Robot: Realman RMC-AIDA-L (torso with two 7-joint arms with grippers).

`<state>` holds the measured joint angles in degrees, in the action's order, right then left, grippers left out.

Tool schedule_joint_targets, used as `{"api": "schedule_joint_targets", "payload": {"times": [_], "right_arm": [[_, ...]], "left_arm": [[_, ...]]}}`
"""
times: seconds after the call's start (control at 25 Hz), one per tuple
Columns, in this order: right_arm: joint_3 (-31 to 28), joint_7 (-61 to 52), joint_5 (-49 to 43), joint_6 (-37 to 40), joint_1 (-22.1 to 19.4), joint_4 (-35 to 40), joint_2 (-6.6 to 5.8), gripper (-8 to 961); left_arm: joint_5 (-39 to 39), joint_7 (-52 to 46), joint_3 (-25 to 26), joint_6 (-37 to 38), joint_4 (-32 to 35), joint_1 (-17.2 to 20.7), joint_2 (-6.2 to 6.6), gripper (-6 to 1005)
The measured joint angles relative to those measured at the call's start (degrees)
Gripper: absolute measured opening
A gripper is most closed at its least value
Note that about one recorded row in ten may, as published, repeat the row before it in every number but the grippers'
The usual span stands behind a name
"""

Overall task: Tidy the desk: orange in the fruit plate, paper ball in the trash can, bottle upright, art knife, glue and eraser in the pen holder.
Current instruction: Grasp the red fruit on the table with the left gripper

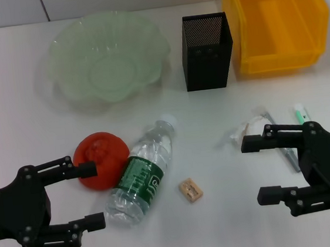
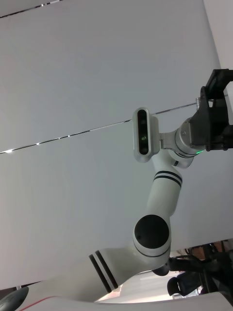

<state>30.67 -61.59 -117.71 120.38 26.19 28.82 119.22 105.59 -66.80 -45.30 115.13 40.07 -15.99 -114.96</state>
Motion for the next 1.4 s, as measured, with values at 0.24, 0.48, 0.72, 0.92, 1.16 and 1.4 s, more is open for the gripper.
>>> {"api": "schedule_joint_targets", "payload": {"times": [0.24, 0.48, 0.72, 0.92, 1.16, 1.4], "right_arm": [[0.0, 0.1, 0.0, -0.6, 0.3, -0.5, 0.04, 753], [0.0, 0.1, 0.0, -0.6, 0.3, -0.5, 0.05, 752], [-0.3, 0.2, 0.0, -0.5, -0.4, -0.3, -0.08, 752], [-0.5, 0.2, 0.0, -0.4, -2.5, 0.0, -0.15, 752], [-0.7, 1.1, 0.0, -0.6, -4.5, 0.1, -0.22, 751], [-0.8, 1.6, -0.1, -1.3, -5.5, 0.1, -0.32, 751]], "left_arm": [[0.0, 0.0, -0.1, 0.0, 0.1, 0.0, 0.00, 813], [0.0, -2.3, 0.2, 0.0, 2.1, 0.0, 0.00, 812], [0.6, -15.5, 0.1, -5.0, 11.7, -1.7, -0.45, 813], [6.6, -22.4, 0.4, -7.2, 17.9, -7.3, -1.26, 813], [18.1, -25.3, 0.4, -13.0, 19.5, -12.8, -2.27, 812], [24.8, -25.4, -0.8, -18.5, 18.1, -13.7, -3.44, 812]]}}
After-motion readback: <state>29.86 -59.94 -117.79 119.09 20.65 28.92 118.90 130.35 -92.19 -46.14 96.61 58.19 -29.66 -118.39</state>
